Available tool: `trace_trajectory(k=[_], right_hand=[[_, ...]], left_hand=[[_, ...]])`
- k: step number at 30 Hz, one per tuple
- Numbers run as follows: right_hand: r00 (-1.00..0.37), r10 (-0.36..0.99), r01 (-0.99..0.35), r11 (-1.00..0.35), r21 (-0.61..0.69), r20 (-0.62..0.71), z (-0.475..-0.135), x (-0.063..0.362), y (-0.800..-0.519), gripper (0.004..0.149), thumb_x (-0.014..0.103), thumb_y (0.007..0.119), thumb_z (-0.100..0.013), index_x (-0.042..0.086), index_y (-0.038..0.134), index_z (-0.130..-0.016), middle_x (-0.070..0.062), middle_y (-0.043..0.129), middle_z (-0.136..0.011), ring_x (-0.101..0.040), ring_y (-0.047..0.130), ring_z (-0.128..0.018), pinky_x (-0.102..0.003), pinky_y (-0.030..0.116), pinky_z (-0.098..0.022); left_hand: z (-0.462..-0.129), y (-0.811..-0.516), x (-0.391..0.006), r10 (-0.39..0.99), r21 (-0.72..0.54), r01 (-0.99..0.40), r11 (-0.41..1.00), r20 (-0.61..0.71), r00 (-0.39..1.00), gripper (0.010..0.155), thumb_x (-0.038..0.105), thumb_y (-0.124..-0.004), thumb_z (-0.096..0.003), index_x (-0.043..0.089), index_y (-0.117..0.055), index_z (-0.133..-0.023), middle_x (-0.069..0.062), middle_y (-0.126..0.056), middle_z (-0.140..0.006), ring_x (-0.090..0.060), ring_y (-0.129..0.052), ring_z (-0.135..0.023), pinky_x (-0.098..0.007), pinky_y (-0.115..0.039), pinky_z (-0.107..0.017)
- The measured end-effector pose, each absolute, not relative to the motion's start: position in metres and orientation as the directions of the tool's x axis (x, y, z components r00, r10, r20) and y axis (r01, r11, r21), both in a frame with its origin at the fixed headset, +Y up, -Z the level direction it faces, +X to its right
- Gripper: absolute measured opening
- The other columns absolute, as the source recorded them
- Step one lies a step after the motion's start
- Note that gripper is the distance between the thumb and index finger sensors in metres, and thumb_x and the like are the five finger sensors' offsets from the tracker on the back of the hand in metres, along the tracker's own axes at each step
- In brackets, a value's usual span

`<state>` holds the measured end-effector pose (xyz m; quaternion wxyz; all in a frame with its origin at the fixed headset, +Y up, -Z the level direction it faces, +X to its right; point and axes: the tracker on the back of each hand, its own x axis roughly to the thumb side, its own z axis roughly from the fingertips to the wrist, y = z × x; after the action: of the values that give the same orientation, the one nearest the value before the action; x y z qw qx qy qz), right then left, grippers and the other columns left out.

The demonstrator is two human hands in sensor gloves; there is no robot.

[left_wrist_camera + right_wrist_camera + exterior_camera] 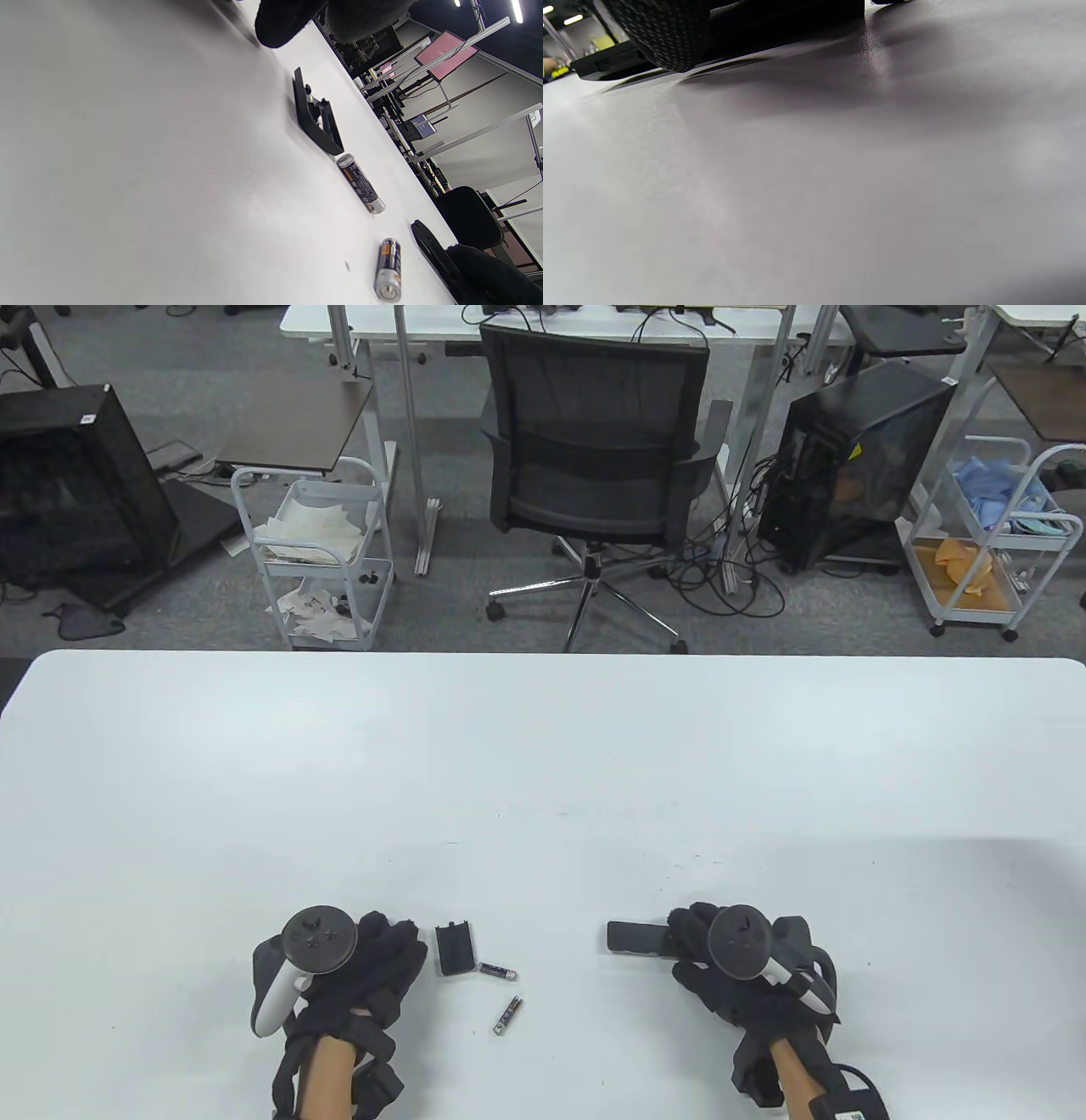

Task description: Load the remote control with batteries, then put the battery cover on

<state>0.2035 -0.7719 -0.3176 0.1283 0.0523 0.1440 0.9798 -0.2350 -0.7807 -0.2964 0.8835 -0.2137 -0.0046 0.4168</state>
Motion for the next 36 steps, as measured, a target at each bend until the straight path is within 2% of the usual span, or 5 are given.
trace_trajectory(k=[14, 20, 22, 31, 36], right_hand=[[-0.991, 0.029, -0.008, -0.989, 0.148, 0.134, -0.315, 0.181, -0.765, 0.063, 0.051, 0.081, -0.047, 0.037, 0.059, -0.104, 0.006, 0.073, -0.107, -0.02, 0.077, -0.092, -0.051, 0.055, -0.083], [-0.987, -0.03, 0.05, -0.991, 0.128, 0.158, -0.312, 0.175, -0.764, 0.064, 0.05, 0.08, -0.048, 0.035, 0.058, -0.106, 0.002, 0.076, -0.106, -0.022, 0.08, -0.088, -0.051, 0.058, -0.082], [-0.988, -0.043, 0.061, -0.99, 0.124, 0.15, -0.313, 0.174, -0.765, 0.06, 0.042, 0.076, -0.053, 0.034, 0.054, -0.108, 0.002, 0.078, -0.1, -0.019, 0.083, -0.082, -0.05, 0.059, -0.081], [-0.989, 0.02, -0.003, -0.993, 0.12, 0.147, -0.313, 0.18, -0.765, 0.058, 0.04, 0.081, -0.05, 0.032, 0.062, -0.104, 0.003, 0.083, -0.092, -0.017, 0.087, -0.073, -0.048, 0.064, -0.078], [-0.965, 0.226, -0.212, -0.971, 0.11, 0.136, -0.311, 0.198, -0.759, 0.058, 0.043, 0.085, -0.046, 0.027, 0.071, -0.099, 0.001, 0.092, -0.08, -0.016, 0.094, -0.059, -0.046, 0.072, -0.071]], left_hand=[[-0.296, -0.782, -0.234, 0.729, -0.385, -0.725, 0.571, -0.168, 0.663, 0.06, 0.043, -0.06, -0.0652, 0.012, -0.05, -0.116, -0.017, -0.015, -0.122, -0.037, -0.003, -0.107, -0.057, -0.003, -0.077], [-0.296, -0.782, -0.234, 0.73, -0.384, -0.725, 0.571, -0.166, 0.663, 0.06, 0.043, -0.06, -0.0651, 0.011, -0.05, -0.116, -0.017, -0.015, -0.122, -0.037, -0.003, -0.107, -0.057, -0.003, -0.077], [-0.296, -0.782, -0.234, 0.732, -0.384, -0.727, 0.57, -0.166, 0.661, 0.06, 0.043, -0.06, -0.0652, 0.011, -0.051, -0.116, -0.017, -0.015, -0.122, -0.037, -0.003, -0.107, -0.057, -0.003, -0.076], [-0.296, -0.782, -0.234, 0.734, -0.386, -0.727, 0.568, -0.16, 0.66, 0.06, 0.043, -0.06, -0.0651, 0.011, -0.051, -0.115, -0.018, -0.016, -0.122, -0.038, -0.004, -0.107, -0.057, -0.004, -0.076], [-0.295, -0.783, -0.234, 0.743, -0.386, -0.733, 0.56, -0.157, 0.65, 0.06, 0.042, -0.06, -0.0651, 0.01, -0.051, -0.115, -0.018, -0.017, -0.122, -0.038, -0.004, -0.107, -0.057, -0.004, -0.076]])
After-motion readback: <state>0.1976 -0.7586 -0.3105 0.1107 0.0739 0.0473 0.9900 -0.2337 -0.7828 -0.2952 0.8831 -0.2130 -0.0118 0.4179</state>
